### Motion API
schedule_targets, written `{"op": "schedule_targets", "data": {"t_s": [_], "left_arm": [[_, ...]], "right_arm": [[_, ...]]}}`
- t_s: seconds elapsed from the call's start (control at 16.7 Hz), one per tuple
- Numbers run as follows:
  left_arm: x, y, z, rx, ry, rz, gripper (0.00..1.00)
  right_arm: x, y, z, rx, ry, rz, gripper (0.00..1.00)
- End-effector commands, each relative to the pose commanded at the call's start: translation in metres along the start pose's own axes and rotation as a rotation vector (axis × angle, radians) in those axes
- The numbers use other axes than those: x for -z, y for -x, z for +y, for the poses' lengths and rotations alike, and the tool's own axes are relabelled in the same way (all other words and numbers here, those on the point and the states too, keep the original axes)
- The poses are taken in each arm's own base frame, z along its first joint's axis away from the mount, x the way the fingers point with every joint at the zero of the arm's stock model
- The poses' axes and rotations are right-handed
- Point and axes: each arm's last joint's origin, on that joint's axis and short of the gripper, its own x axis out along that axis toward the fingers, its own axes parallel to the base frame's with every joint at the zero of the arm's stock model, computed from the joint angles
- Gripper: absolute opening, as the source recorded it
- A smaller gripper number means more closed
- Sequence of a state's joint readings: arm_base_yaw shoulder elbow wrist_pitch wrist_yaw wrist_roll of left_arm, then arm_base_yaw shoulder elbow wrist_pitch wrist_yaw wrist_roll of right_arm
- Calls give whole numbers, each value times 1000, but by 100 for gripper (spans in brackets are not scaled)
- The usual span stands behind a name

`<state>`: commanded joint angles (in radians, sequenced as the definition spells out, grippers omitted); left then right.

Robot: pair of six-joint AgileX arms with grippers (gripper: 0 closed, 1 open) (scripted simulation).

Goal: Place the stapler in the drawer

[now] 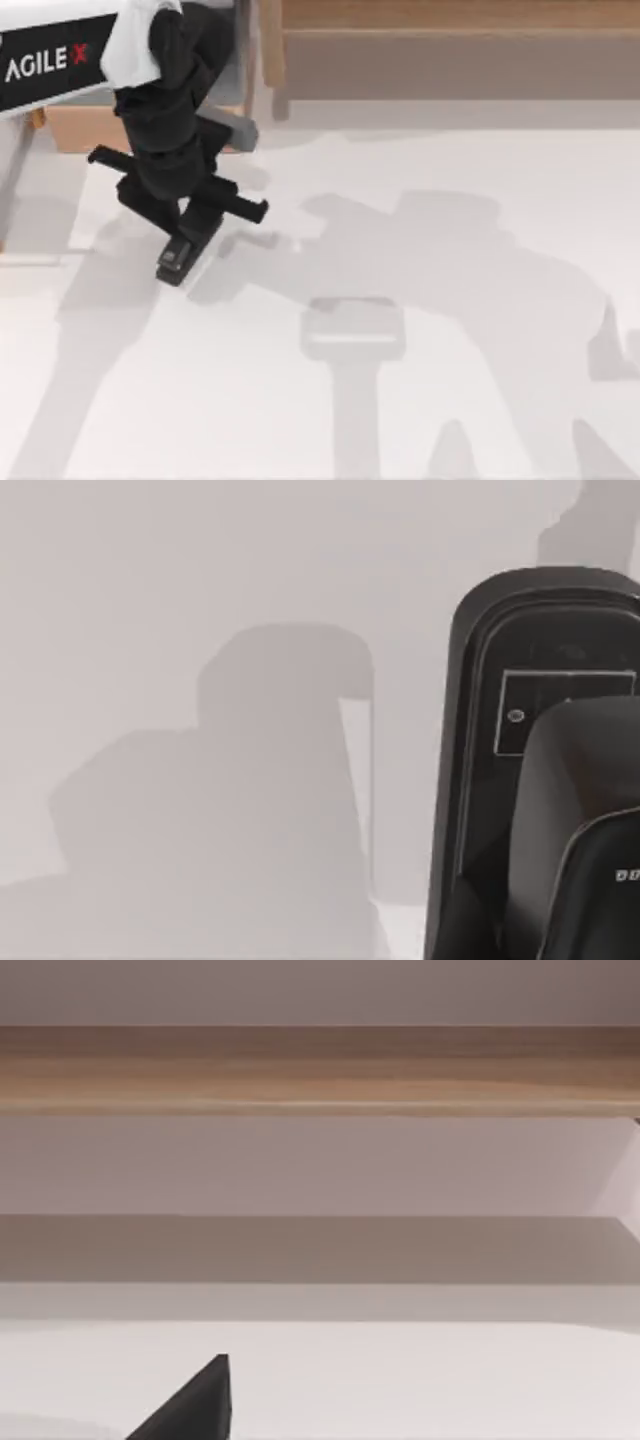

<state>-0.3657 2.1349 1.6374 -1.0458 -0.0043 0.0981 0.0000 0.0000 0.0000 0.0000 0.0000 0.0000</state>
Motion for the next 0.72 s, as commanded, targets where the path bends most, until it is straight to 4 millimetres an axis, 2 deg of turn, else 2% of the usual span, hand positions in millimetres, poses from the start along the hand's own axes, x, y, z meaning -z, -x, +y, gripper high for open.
{"op": "schedule_targets", "data": {"t_s": [0.18,0.42,0.6,0.72], "left_arm": [[-5,40,32,-25,45,-77,0],[-2,95,105,-82,166,-171,0],[13,117,172,-126,288,-193,0],[25,118,216,-144,369,-181,0]], "right_arm": [[0,0,0,0,0,0,100],[0,0,0,0,0,0,100],[0,0,0,0,0,0,100],[0,0,0,0,0,0,100]]}}
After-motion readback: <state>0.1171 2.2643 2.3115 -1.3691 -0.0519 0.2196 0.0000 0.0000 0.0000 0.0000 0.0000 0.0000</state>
